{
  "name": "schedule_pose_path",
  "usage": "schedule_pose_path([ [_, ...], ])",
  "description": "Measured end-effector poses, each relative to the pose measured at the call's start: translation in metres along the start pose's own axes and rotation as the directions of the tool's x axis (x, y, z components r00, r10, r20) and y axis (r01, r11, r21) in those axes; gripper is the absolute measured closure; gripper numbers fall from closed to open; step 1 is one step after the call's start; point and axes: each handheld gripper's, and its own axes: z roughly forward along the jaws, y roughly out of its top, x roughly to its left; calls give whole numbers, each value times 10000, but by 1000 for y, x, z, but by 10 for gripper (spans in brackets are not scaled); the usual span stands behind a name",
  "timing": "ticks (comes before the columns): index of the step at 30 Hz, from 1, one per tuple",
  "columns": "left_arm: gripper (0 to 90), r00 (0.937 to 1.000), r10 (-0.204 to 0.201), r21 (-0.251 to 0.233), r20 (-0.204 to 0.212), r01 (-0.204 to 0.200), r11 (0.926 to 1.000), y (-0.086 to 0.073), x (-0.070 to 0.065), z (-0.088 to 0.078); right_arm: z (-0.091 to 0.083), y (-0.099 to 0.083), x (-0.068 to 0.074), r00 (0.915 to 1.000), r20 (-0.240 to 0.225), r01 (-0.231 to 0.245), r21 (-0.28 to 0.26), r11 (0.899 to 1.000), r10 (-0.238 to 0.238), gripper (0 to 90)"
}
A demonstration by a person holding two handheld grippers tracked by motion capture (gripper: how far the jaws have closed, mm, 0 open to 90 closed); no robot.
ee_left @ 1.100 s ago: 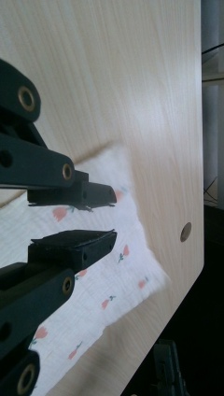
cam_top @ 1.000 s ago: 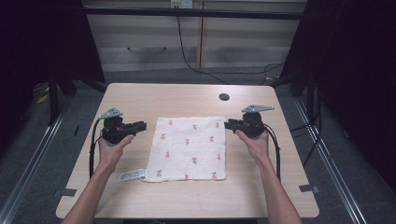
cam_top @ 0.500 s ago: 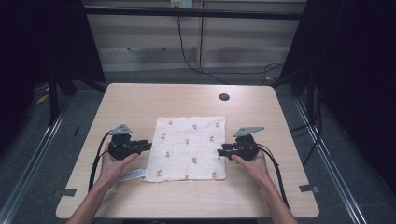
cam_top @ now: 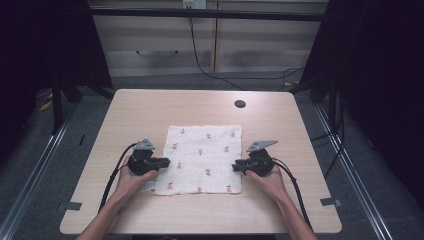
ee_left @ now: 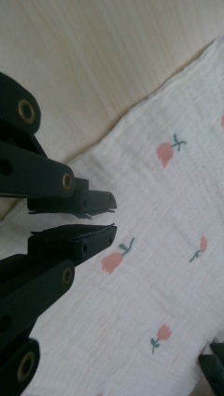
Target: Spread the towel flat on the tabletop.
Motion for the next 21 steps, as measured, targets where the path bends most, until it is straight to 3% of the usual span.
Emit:
schedule_pose_path([
  [4,894,9997,137,33,182,-138,9999,-1,-3,1,-4,-2,0,10000,-81,-42,334,9994,45,898],
  [9,896,9988,70,71,478,-74,9999,-5,-7,-2,-10,-7,1,9998,-174,-92,366,9993,98,900],
  [21,896,9973,201,402,701,-229,9989,-16,-28,-14,-26,-23,12,9995,-330,34,548,9985,-16,900],
])
